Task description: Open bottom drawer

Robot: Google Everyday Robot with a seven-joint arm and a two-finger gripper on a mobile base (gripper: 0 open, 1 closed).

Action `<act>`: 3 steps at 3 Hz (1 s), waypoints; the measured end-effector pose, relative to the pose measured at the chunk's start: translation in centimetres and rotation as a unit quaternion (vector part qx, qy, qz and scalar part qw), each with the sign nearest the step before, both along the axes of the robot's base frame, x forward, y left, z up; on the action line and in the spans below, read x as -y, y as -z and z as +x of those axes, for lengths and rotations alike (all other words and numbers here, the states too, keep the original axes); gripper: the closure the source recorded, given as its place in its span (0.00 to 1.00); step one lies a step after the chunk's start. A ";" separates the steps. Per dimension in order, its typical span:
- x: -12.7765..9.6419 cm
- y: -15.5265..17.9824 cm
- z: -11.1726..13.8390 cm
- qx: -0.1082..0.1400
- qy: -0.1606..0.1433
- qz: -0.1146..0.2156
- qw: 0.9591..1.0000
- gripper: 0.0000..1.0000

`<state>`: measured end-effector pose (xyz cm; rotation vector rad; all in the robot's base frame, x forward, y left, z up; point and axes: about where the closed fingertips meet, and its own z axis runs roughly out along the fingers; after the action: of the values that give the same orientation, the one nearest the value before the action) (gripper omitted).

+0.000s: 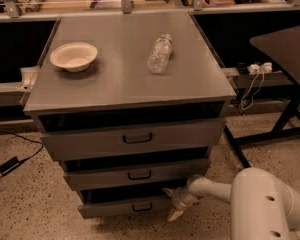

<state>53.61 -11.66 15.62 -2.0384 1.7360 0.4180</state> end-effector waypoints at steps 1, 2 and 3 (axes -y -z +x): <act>-0.3 -0.9 -0.6 0.010 -0.008 -0.004 1.000 0.39; -0.4 -1.6 -4.3 -0.003 -0.029 -0.013 0.999 0.43; 0.2 -3.1 -9.2 -0.032 -0.037 -0.025 0.998 0.42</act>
Offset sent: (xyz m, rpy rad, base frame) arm -0.0949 0.0053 0.0264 -0.0485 0.0469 0.1176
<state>44.42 -11.91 18.71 -2.1531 1.7283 0.4728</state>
